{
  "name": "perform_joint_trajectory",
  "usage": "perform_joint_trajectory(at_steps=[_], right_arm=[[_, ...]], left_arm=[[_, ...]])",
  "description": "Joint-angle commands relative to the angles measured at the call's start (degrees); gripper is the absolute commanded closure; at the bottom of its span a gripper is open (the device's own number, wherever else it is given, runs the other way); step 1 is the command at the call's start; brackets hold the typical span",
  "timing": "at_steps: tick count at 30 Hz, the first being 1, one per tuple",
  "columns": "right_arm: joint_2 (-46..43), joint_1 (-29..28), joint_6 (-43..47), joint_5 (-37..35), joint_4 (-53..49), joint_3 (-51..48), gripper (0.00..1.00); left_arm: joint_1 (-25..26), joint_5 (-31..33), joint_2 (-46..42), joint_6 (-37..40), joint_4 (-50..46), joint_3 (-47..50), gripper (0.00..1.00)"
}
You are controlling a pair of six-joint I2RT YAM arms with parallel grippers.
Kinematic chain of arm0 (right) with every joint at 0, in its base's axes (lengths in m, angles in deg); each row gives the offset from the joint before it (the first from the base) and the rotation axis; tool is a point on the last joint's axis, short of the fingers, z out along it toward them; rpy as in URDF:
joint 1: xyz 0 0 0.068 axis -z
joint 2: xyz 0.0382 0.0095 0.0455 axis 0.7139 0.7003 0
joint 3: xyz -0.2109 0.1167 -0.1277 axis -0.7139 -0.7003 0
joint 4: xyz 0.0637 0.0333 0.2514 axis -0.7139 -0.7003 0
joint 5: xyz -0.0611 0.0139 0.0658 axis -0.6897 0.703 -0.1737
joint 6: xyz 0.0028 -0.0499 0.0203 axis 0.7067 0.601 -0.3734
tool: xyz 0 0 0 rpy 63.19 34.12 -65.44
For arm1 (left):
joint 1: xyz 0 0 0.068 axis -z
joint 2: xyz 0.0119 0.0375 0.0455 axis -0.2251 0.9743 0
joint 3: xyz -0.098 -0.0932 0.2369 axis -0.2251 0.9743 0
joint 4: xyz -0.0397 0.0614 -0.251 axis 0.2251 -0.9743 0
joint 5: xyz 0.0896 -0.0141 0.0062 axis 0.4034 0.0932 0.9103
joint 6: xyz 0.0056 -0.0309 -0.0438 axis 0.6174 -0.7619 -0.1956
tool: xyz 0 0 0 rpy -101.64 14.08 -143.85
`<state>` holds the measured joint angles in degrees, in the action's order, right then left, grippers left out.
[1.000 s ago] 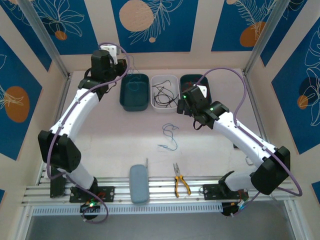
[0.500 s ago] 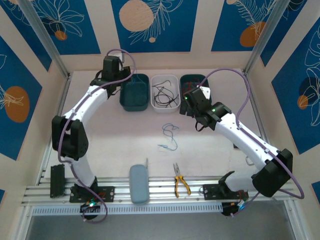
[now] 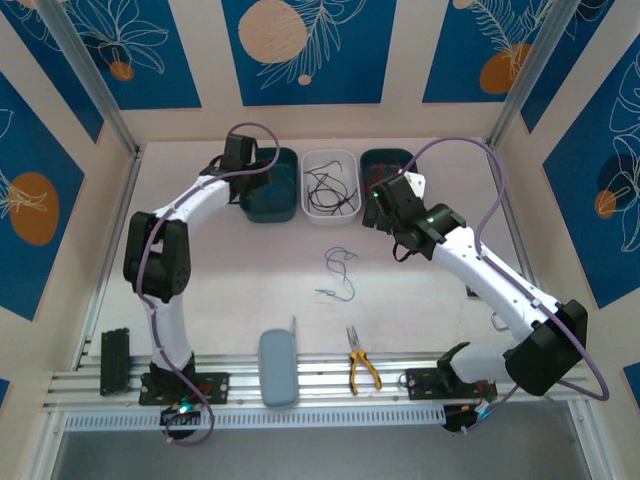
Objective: Untangle the cables
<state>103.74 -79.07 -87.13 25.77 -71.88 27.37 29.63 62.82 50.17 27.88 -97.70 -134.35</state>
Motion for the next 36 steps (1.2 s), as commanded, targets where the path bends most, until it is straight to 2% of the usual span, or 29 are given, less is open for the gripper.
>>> perform_joint_trajectory(at_steps=[1,21,24,26,31,36], right_arm=[[-0.4,0.5,-1.3,0.2,-1.0,-0.1,0.01],[3.7,-0.2,-4.0,11.0,-5.3,-3.0,0.01],[4.4,-1.4,-4.2,12.2,-5.6,-3.5,0.0],[4.6,-2.3,-4.1,13.6,-5.1,-4.0,0.03],[4.9,-3.8,-5.1,18.7,-2.0,-6.4,0.13],[5.1,-4.0,-6.4,22.5,0.4,-8.6,0.17]], left_arm=[[0.8,-1.9,0.6,-1.3,-0.8,2.1,1.0],[2.6,-4.7,-5.2,-3.1,1.1,14.2,1.0],[2.5,-4.3,-5.3,-2.4,0.9,13.0,0.9],[2.5,-4.0,-5.1,-1.7,0.3,11.1,0.82],[2.6,-3.8,-4.8,0.4,-1.6,5.1,0.54],[2.5,-1.8,-6.4,2.7,-4.1,0.7,0.28]])
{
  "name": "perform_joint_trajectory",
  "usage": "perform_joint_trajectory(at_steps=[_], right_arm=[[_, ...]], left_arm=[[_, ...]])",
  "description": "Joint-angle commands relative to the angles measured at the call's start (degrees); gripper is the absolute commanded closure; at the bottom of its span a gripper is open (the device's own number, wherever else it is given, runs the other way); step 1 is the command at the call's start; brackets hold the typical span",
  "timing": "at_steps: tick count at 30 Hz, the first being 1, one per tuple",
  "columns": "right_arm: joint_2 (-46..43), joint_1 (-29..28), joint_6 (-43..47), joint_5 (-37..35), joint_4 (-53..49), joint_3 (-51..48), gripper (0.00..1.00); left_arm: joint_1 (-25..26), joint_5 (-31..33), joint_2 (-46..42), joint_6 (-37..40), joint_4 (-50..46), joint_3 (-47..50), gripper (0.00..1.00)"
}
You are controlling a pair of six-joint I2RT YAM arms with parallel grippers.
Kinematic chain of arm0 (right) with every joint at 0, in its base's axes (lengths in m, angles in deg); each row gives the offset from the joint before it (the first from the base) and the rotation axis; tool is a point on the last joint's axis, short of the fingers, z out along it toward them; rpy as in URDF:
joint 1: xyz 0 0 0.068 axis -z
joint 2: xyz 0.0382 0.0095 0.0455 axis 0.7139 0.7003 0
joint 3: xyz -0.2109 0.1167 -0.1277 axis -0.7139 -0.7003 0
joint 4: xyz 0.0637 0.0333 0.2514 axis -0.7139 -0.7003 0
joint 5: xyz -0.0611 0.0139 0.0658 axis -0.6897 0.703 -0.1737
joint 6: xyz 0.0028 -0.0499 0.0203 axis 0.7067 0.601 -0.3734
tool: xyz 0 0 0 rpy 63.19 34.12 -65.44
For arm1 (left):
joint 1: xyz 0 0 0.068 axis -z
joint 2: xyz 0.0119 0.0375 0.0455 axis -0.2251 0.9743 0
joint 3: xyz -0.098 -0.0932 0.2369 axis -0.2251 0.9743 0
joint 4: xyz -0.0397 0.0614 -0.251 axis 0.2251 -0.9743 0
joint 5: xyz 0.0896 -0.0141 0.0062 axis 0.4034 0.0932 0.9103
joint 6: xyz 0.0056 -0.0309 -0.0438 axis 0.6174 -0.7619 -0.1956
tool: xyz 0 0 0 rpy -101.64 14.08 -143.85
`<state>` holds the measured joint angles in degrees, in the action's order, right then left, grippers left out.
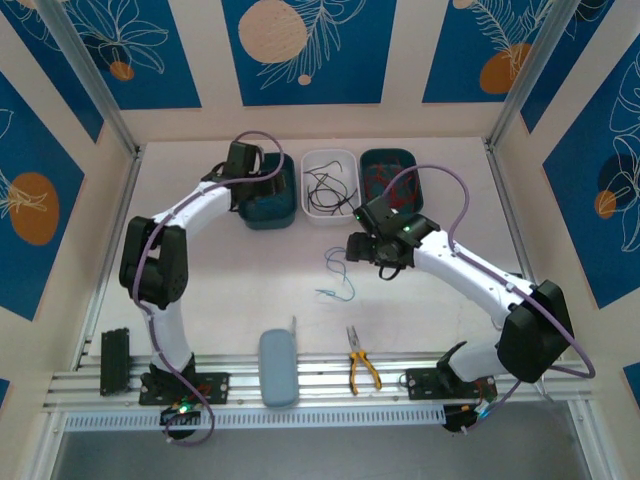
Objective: Untangle the cables
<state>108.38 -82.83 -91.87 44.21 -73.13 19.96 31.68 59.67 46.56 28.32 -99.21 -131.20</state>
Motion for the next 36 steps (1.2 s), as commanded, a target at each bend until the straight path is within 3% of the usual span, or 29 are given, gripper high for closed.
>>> perform_joint_trajectory(at_steps=[1,11,22,30,36], right_arm=[[0.7,-0.2,-1.8,4.5,1.7,-1.5,0.18],[4.2,-0.1,-1.3,8.3,1.8,-3.0,0.31],[13.1,-2.1,0.9,11.2,2.3,-2.2,0.5],[18.8,-3.5,2.4,11.7,3.3,-1.4,0.57],[21.8,-3.9,3.6,11.7,5.2,-0.5,0.58]], left_arm=[[0.4,1.6,-3.3,2.8,-2.9,-2.9,0.23],[0.8,1.1,-9.9,4.7,-4.7,0.2,0.0],[3.0,1.3,-28.8,0.3,1.8,21.6,0.0],[3.3,2.1,-40.3,-3.3,2.9,34.2,0.0],[3.3,3.6,-44.0,-3.8,2.5,37.9,0.0]])
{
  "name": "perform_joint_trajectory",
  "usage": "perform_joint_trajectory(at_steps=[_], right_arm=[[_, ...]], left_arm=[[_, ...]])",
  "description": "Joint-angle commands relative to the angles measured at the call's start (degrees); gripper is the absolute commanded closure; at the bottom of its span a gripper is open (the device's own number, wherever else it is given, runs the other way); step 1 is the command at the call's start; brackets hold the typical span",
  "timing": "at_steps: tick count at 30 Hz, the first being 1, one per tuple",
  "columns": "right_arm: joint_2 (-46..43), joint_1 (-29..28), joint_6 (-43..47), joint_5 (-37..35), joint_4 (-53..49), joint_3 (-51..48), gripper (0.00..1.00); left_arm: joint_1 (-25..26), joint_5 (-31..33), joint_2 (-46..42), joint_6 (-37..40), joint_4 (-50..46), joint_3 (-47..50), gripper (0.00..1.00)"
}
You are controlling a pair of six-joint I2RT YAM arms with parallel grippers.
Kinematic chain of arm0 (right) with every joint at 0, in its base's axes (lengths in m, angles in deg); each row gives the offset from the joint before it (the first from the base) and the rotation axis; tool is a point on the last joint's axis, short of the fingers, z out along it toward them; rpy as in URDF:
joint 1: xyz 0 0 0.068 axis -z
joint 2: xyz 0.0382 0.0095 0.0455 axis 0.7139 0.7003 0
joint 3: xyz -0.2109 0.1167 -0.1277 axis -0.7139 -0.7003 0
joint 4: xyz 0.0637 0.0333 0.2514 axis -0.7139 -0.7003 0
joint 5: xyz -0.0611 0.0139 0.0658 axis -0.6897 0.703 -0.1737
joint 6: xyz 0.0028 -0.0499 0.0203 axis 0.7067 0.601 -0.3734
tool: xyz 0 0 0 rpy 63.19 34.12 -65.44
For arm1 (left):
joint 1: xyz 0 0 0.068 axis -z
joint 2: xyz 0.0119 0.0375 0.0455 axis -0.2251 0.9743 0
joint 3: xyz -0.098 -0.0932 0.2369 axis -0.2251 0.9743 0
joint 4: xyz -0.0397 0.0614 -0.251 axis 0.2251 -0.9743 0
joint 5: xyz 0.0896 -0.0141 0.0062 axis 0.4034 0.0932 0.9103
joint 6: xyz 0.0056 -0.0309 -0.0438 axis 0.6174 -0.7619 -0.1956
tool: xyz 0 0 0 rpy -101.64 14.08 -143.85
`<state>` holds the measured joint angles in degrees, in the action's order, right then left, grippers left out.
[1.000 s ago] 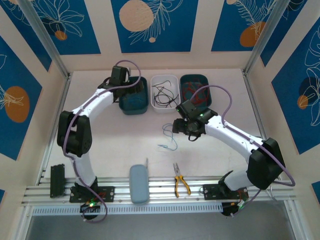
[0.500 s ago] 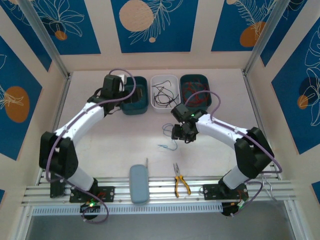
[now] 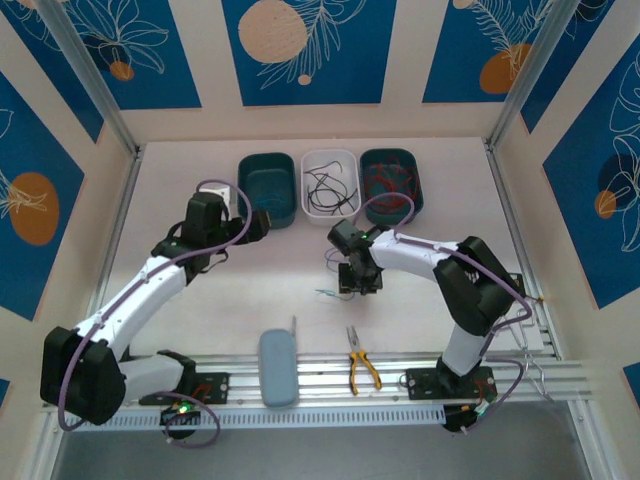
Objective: Untangle the cables
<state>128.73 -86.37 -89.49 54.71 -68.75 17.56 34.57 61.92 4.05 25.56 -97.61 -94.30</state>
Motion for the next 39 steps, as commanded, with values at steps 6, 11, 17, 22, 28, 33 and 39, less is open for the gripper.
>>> perform_joint_trajectory(at_steps=[6,11,17,22,28,33,39], right_arm=[[4.1,-0.6,2.3,-0.3,0.3,3.8,0.67],[2.1,-0.8,2.8,-3.4,-1.3,5.3,0.92],[-9.0,-1.6,5.8,-6.0,-2.3,6.4,1.0],[-18.8,-1.5,9.6,-5.6,-2.6,8.1,1.0],[-25.6,-0.6,16.7,1.7,-1.3,12.3,1.0],[-28.7,0.3,18.3,6.9,1.3,15.2,1.0],[-31.5,3.5,15.2,15.5,7.5,15.5,1.0]], left_arm=[[0.4,1.5,-1.3,-1.2,1.6,1.9,0.0],[0.4,1.1,-0.9,-1.2,1.8,1.7,0.0],[0.4,0.2,-1.5,-0.4,2.8,1.4,0.0],[0.3,-1.6,-1.9,-0.8,5.2,2.4,0.0],[0.3,-5.6,-3.2,-1.1,9.7,4.4,0.0],[0.3,-10.2,-5.5,-0.6,15.1,8.2,0.0],[0.3,-18.8,-8.6,-0.8,25.1,14.7,0.06]])
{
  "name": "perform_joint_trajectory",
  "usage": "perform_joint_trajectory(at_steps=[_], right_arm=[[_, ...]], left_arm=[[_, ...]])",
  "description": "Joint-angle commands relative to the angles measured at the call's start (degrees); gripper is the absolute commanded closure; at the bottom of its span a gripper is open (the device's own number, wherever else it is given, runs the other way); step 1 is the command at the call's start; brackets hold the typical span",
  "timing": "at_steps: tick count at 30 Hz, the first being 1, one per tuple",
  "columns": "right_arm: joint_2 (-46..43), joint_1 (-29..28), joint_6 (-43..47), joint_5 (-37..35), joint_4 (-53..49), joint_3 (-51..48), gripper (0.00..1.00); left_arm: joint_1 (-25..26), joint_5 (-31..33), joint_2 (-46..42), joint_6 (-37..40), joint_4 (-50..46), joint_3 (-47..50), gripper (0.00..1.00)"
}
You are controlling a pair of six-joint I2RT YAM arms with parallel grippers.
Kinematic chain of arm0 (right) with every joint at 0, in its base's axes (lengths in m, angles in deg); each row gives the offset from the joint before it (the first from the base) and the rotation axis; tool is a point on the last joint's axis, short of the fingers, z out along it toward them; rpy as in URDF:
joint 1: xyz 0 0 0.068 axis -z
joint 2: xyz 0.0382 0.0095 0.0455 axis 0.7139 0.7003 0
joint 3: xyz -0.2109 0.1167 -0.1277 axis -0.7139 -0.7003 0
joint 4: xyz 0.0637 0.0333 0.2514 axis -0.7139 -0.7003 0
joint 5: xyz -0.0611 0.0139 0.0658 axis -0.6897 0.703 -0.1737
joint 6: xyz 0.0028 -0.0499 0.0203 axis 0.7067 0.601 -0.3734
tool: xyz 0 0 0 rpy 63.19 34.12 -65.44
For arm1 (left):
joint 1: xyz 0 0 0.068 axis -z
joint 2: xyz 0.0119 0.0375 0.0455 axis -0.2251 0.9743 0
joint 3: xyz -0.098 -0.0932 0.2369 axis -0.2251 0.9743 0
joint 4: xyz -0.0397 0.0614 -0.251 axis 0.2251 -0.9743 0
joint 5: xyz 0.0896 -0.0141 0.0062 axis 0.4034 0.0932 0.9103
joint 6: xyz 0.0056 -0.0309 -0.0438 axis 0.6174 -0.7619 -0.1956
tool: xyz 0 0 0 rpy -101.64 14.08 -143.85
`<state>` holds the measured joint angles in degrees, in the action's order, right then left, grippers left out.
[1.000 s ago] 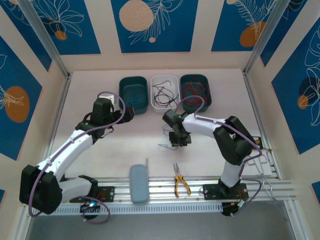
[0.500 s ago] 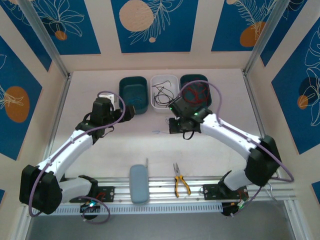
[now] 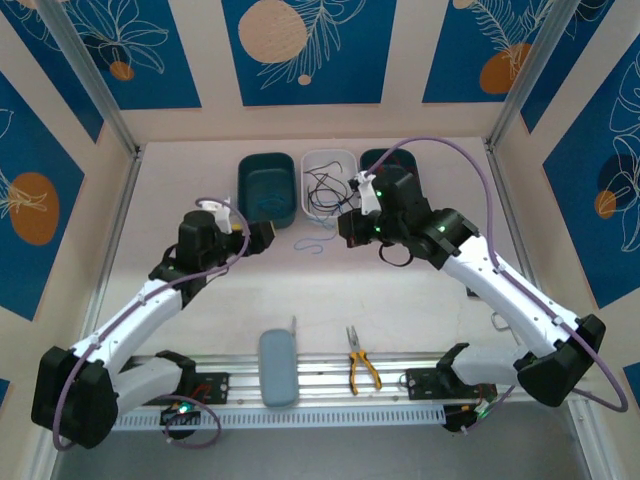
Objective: Untangle the cables
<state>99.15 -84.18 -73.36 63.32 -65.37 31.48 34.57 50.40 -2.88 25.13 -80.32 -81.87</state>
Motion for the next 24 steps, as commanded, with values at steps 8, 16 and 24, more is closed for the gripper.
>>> perform_joint_trajectory(at_steps=[8,16,24], right_arm=[[-3.6,6.7,-6.5,19.9,9.0,1.2,1.0],[-3.3,8.5,-8.5,29.6,9.3,3.5,1.0],[-2.0,8.9,-10.2,35.7,10.6,4.9,1.0]], left_arm=[[0.5,-21.3,-2.2,5.9,23.9,8.6,0.16],[1.2,-21.5,1.8,22.2,39.5,10.7,0.19],[1.4,-28.7,11.9,28.1,47.6,4.2,0.33]])
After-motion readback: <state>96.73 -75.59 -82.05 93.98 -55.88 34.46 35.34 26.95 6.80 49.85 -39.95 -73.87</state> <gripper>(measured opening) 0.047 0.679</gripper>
